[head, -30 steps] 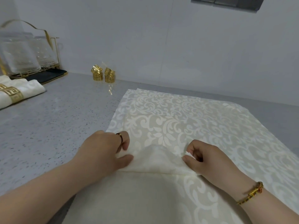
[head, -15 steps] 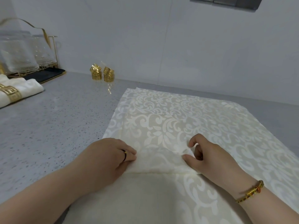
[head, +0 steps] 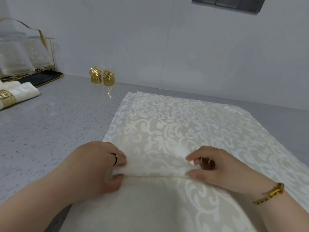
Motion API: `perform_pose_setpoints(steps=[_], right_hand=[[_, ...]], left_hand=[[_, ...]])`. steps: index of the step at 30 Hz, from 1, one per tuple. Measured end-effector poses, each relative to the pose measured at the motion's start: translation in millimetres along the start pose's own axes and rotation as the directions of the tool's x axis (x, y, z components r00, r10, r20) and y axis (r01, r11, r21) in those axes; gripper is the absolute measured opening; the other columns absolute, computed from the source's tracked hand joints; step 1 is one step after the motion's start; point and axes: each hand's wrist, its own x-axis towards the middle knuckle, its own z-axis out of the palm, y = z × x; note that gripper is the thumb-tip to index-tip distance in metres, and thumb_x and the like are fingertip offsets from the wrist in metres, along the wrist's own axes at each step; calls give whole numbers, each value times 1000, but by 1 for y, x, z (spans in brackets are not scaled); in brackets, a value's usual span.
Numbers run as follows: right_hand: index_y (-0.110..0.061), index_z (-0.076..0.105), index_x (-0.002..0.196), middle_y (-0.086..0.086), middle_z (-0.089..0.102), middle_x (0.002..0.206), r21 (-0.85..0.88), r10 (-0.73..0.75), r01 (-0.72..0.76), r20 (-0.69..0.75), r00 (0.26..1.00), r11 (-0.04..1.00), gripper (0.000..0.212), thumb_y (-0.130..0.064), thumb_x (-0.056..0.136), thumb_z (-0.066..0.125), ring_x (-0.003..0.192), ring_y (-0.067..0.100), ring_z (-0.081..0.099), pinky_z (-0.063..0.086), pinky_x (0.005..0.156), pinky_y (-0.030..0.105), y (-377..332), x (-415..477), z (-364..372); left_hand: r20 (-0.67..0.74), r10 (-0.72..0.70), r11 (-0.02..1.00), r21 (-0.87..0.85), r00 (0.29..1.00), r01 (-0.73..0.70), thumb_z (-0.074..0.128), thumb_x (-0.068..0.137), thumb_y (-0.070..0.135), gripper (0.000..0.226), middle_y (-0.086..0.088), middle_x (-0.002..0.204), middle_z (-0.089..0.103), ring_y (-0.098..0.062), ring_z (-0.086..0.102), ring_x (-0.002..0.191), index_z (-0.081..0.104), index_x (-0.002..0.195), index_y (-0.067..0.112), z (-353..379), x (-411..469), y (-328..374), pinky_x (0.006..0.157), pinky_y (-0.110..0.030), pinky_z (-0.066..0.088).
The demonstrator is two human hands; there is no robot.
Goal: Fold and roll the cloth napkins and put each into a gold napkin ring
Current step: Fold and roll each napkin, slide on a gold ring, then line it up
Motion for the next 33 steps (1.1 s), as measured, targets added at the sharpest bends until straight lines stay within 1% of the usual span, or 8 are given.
perform_pose_setpoints(steps=[3, 6, 11, 13, 17, 19, 28, 33], right_hand=[[-46, 48, 99, -21, 46, 98, -132, -5, 18, 102, 995, 991, 35, -38, 74, 71, 87, -15, 43, 37, 76, 7, 6, -3, -3], [-39, 55, 108, -26, 43, 98, -217, -103, 100, 1, 995, 971, 34, -44, 75, 57, 93, -13, 43, 37, 74, 7, 5, -2, 4], [-28, 69, 73, -19, 55, 82, -413, -367, 271, -171, 914, 870, 25, -38, 67, 47, 76, 5, 43, 40, 62, 18, 3, 4, 16], [-24, 68, 68, -16, 62, 77, -375, -383, 304, -157, 910, 876, 24, -36, 67, 46, 76, 7, 46, 40, 67, 22, 0, 5, 19], [-17, 67, 69, -6, 63, 73, -16, -241, 241, -94, 966, 971, 35, -42, 65, 43, 70, 4, 54, 38, 61, 10, -4, 4, 18], [-19, 66, 67, -6, 61, 68, 67, -191, 199, -106, 976, 978, 31, -43, 65, 47, 60, 1, 51, 36, 57, 7, -6, 2, 16], [-12, 64, 76, -6, 52, 50, 331, 125, -81, -113, 986, 940, 11, -17, 84, 60, 40, 7, 50, 42, 47, 16, -12, 3, 12], [-21, 53, 78, -10, 46, 38, 307, 207, -139, -200, 958, 941, 9, -21, 85, 59, 35, 4, 42, 38, 45, 16, -9, 11, 22]], left_hand=[[-7, -16, 999, 43, 1000, 16, 35, 54, 46, 38, 24, 65, 65, -6, 65, 56, 71, 61, 37, 5, 0, -4, 47, -21, 53], [-67, -66, 996, 60, 996, 70, 35, 57, 39, 34, 18, 55, 62, -12, 62, 48, 68, 54, 34, 4, 1, -7, 40, -23, 51], [-58, -146, 979, -150, 988, 136, 38, 63, 42, 35, 19, 61, 66, -1, 60, 62, 70, 68, 29, -6, -1, -13, 52, -27, 56], [-8, -250, 915, -329, 968, 233, 34, 54, 54, 39, 41, 81, 58, 8, 53, 90, 55, 88, 58, -12, -3, -13, 70, -16, 50], [97, -320, 793, -518, 943, 322, 70, 69, 31, 34, 30, 73, 65, 2, 62, 81, 60, 64, 64, -24, -6, -16, 73, -18, 48], [134, -350, 773, -518, 927, 367, 72, 74, 18, 41, 24, 70, 68, -2, 64, 75, 65, 66, 57, -24, -6, -20, 68, -16, 48], [126, -452, 620, -667, 883, 413, 68, 81, 25, 16, -15, 68, 66, -7, 55, 53, 70, 66, 28, -11, 2, -21, 53, -7, 39], [17, -536, 683, -580, 844, 445, 61, 84, 27, 11, 11, 35, 43, 0, 48, 45, 54, 79, 34, 2, 13, -15, 50, -5, 35]])
